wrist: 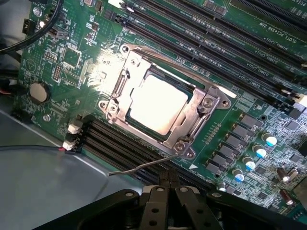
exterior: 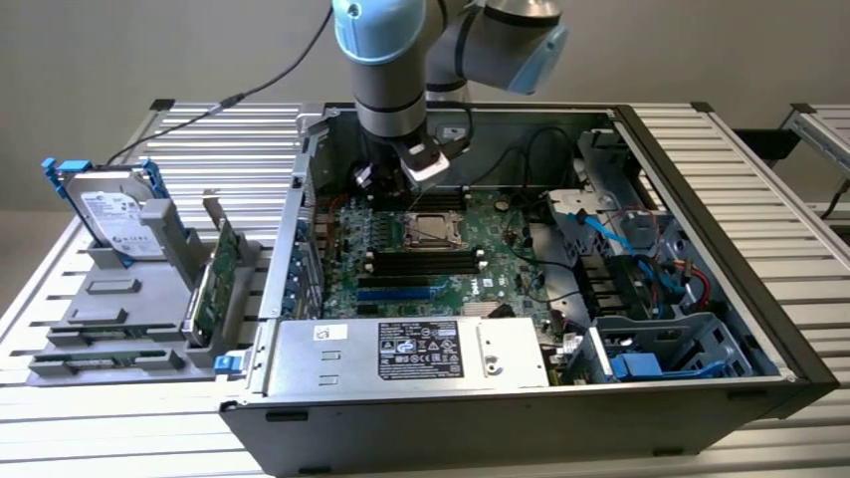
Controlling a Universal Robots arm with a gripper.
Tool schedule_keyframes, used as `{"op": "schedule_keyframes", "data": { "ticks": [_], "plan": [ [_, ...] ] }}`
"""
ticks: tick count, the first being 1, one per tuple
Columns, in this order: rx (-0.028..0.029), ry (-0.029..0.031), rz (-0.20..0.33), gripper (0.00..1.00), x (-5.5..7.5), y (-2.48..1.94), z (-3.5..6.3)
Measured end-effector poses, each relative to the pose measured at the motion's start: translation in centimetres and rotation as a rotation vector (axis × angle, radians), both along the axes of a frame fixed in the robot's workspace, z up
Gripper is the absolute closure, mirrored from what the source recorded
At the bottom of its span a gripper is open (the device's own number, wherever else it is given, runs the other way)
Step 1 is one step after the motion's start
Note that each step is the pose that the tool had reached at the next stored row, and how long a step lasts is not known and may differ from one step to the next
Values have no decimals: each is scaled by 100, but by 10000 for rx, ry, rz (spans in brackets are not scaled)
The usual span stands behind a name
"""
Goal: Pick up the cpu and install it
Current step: 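Install the first cpu locking lever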
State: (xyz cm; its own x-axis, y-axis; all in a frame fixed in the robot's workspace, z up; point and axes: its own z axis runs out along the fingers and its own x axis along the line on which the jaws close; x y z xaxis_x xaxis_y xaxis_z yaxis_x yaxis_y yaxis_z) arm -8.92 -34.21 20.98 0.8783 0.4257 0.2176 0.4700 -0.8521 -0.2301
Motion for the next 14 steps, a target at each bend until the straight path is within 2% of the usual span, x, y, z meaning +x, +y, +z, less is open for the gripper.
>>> {"op": "schedule_keyframes", "data": {
  "ticks": [4,5,11,14],
  "plan": [
    [1,136,1,89,57,-7,24],
    [1,149,4,89,76,-11,25],
    [1,149,6,89,81,-16,25],
    [2,149,7,89,80,-38,24]
  ]
}}
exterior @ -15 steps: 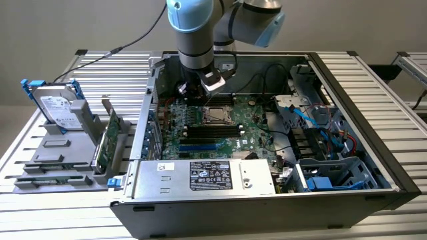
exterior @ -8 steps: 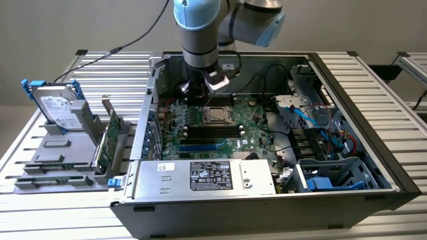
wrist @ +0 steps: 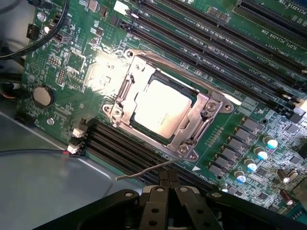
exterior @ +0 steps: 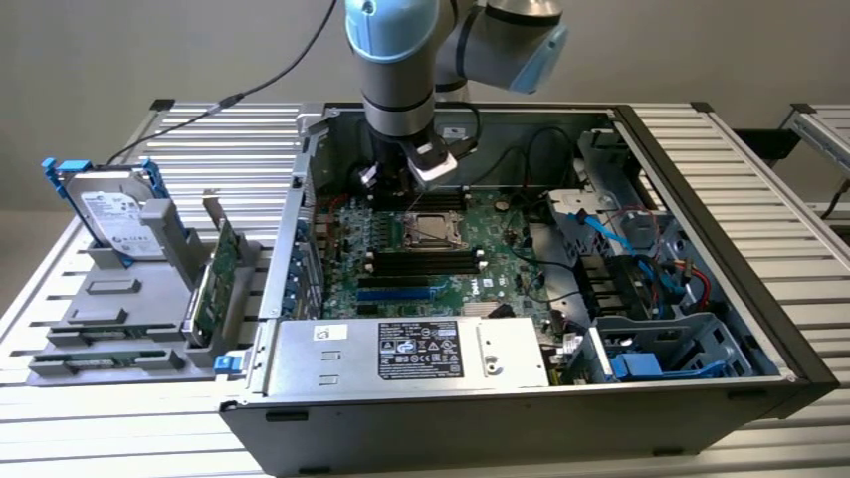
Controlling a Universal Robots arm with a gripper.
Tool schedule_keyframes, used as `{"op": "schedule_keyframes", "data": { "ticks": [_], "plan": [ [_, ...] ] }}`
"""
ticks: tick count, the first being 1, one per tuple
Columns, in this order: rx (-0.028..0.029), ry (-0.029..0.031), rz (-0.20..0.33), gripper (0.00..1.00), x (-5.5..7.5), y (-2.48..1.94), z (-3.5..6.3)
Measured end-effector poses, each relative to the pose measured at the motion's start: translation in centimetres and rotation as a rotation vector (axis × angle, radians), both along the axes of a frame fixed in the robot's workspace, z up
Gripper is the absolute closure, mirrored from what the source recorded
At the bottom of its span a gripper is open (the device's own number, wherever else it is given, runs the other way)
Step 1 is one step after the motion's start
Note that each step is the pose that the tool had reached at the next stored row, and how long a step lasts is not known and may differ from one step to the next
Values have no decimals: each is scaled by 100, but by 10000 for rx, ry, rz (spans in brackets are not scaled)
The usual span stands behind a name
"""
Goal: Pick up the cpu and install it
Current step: 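Install the first cpu locking lever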
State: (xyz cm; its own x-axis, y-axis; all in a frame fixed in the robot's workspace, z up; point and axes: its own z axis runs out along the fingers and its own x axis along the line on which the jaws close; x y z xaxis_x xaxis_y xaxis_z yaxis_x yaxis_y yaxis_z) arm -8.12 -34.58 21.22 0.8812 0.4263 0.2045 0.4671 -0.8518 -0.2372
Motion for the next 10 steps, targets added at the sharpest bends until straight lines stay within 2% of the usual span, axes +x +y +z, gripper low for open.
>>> {"op": "schedule_keyframes", "data": {
  "ticks": [3,10],
  "plan": [
    [0,0,1,89,0,-17,-2],
    [-2,1,3,89,6,-20,-7]
  ]
}}
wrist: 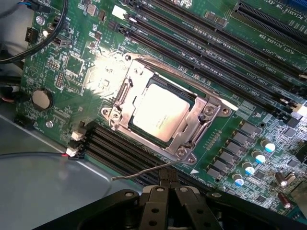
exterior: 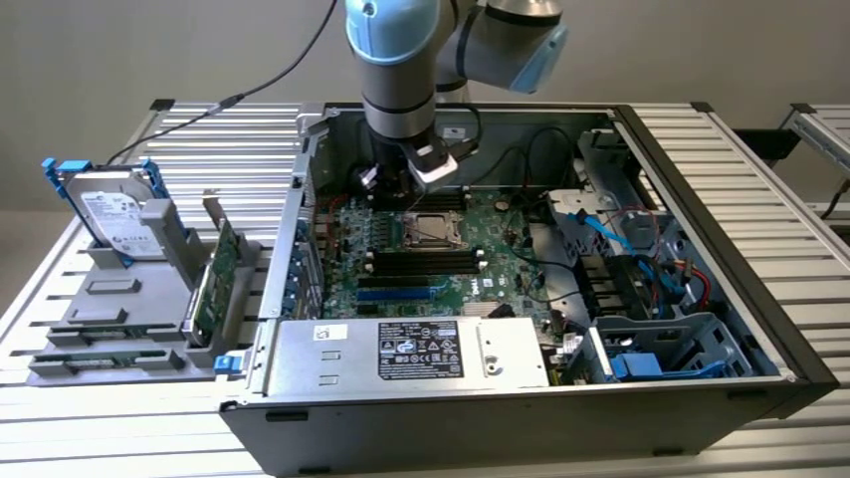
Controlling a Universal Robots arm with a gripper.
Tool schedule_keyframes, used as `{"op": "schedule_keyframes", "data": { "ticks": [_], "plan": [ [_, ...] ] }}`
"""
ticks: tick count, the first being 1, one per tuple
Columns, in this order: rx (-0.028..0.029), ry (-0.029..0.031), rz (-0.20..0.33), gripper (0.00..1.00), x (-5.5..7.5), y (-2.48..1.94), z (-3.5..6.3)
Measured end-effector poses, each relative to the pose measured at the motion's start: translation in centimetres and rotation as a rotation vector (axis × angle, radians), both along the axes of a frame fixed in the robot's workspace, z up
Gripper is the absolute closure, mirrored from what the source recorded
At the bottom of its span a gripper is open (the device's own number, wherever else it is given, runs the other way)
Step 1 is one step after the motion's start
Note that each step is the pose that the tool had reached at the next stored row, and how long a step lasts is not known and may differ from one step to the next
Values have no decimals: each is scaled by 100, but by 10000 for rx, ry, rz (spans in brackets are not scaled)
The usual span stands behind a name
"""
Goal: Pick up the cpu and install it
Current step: 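Install the first cpu locking lever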
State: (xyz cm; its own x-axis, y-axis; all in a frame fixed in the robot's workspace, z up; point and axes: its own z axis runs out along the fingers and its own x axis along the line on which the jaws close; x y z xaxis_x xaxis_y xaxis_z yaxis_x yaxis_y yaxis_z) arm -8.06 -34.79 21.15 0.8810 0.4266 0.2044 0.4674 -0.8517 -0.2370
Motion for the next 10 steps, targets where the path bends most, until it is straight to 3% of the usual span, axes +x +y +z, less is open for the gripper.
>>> {"op": "schedule_keyframes", "data": {
  "ticks": [10],
  "plan": [
    [0,0,115,89,38,1,-5]
  ]
}}
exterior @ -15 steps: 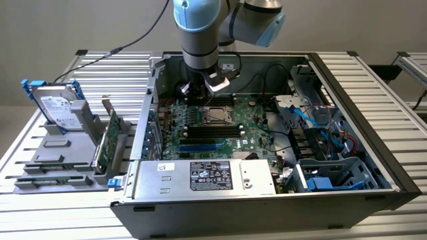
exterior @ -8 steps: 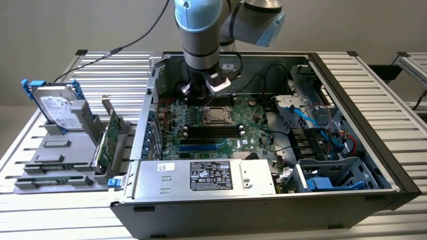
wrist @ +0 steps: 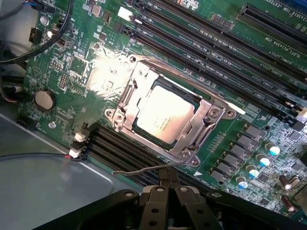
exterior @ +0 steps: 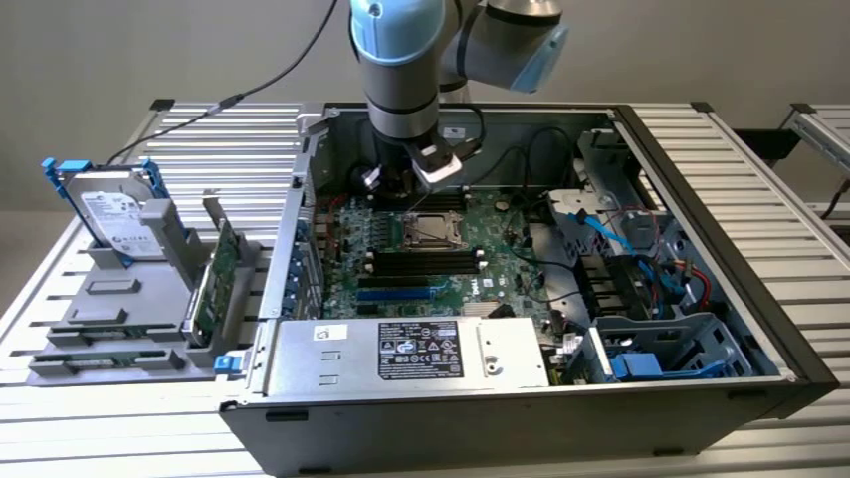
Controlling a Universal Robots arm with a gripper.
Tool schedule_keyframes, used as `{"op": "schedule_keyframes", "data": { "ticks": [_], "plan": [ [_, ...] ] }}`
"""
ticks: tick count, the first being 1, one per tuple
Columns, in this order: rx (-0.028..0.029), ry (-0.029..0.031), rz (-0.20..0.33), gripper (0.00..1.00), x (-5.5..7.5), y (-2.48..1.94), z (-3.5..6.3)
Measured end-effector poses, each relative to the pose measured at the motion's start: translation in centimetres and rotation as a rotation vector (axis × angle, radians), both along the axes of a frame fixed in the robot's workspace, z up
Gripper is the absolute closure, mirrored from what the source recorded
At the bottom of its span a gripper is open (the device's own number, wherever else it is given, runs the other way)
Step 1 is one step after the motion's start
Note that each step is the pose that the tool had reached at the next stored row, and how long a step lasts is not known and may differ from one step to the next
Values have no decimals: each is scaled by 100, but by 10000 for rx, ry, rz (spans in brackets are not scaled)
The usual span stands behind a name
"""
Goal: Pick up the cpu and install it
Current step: 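Install the first cpu locking lever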
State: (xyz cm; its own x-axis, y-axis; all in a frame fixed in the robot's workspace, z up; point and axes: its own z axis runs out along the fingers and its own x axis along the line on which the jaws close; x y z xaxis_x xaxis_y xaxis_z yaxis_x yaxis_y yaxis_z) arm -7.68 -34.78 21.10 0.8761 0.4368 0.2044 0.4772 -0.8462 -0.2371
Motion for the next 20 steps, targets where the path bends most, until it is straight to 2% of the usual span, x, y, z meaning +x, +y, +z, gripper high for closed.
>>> {"op": "schedule_keyframes", "data": {
  "ticks": [4,6,7,8,9,12,13,14,15,16,20],
  "plan": [
    [2,-6,42,89,0,0,-22],
    [3,-68,77,89,1,0,-44],
    [0,-133,87,89,0,0,-51],
    [-2,-226,98,89,0,-1,-56],
    [-2,-353,104,89,0,-1,-59],
    [-3,-787,116,89,-1,0,-65],
    [-4,-914,118,89,-2,0,-67],
    [-3,-996,117,89,-3,0,-70],
    [-3,-1050,117,89,-7,0,-74],
    [-3,-1074,118,89,-9,0,-77],
    [-4,-1119,134,89,-23,0,-91]
  ]
}}
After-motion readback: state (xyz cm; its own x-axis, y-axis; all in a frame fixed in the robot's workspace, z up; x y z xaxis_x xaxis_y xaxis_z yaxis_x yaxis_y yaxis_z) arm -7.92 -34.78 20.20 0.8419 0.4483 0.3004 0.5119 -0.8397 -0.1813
